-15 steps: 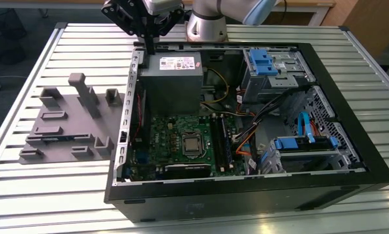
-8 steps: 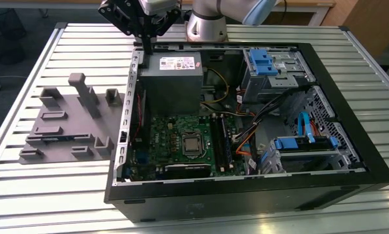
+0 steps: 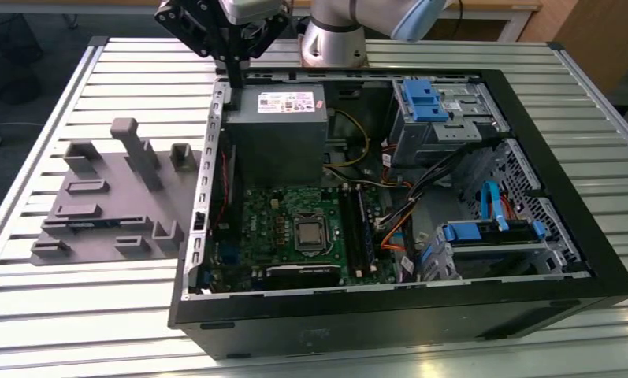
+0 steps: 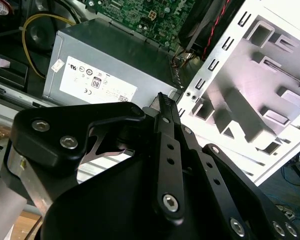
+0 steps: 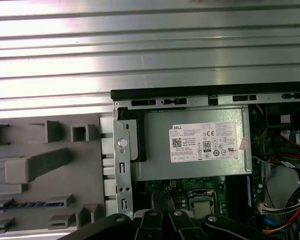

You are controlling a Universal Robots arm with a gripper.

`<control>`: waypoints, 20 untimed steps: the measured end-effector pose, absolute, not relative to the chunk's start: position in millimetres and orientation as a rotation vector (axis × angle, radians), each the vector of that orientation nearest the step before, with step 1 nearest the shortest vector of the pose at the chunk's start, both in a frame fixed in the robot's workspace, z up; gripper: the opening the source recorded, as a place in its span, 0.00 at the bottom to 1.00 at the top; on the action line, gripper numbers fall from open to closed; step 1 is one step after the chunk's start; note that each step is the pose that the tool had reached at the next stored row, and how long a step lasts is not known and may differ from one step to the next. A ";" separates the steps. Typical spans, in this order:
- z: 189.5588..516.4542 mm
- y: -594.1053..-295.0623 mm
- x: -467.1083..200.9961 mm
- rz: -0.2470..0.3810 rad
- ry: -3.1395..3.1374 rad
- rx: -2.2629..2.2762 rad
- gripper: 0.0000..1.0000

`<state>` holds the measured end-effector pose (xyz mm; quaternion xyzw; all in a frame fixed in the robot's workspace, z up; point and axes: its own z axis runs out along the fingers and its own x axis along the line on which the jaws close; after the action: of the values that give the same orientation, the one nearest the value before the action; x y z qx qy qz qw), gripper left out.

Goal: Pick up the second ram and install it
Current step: 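Reach for the second ram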

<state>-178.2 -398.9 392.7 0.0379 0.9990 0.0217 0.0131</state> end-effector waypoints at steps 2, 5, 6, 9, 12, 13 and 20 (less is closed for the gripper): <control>392.6 -398.9 -179.1 0.068 3.112 0.118 0.13; 392.6 -398.9 -180.6 0.068 3.113 0.118 0.13; 392.5 -398.9 -181.1 0.068 3.112 0.118 0.13; 392.4 -398.9 -182.3 0.068 3.112 0.118 0.13; 392.4 -398.9 -183.5 0.068 3.112 0.118 0.13; 392.3 -398.9 -183.8 0.068 3.112 0.118 0.13; 392.1 -398.9 -186.7 0.068 3.112 0.118 0.13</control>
<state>-186.7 -398.9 392.1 0.0379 0.9990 0.0217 0.0131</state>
